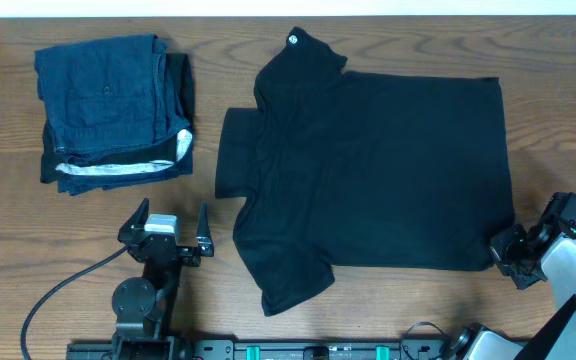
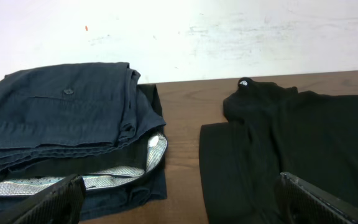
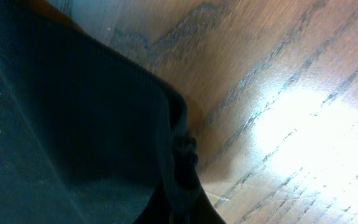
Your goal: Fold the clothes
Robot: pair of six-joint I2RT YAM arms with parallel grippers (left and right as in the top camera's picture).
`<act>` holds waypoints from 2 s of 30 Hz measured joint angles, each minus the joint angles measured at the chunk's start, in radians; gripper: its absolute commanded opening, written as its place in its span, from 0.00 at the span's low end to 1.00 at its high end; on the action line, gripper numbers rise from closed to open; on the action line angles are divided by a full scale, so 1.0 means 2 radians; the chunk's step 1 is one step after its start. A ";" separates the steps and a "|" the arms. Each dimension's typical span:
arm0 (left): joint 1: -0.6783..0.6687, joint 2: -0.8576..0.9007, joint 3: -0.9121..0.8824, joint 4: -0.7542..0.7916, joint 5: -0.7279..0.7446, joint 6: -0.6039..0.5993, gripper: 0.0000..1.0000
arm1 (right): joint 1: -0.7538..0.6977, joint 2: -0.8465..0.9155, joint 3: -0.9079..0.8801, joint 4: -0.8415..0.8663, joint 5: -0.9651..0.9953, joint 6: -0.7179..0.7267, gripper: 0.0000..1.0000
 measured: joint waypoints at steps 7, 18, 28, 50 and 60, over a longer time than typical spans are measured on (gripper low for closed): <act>0.000 0.000 0.013 -0.024 0.038 -0.018 0.98 | 0.000 0.000 0.000 0.000 0.000 0.002 0.01; -0.001 0.130 0.241 -0.317 0.082 -0.111 0.98 | 0.000 0.000 -0.001 0.002 -0.001 0.002 0.01; -0.064 0.409 0.299 -0.372 0.128 -0.137 0.98 | 0.000 0.000 -0.001 0.003 -0.001 0.002 0.01; -0.198 0.629 0.305 -0.289 0.143 -0.200 0.98 | 0.000 0.000 -0.001 0.003 -0.001 0.002 0.01; -0.216 0.629 0.305 -0.307 0.158 -0.257 1.00 | 0.000 0.000 -0.001 0.003 -0.001 0.002 0.01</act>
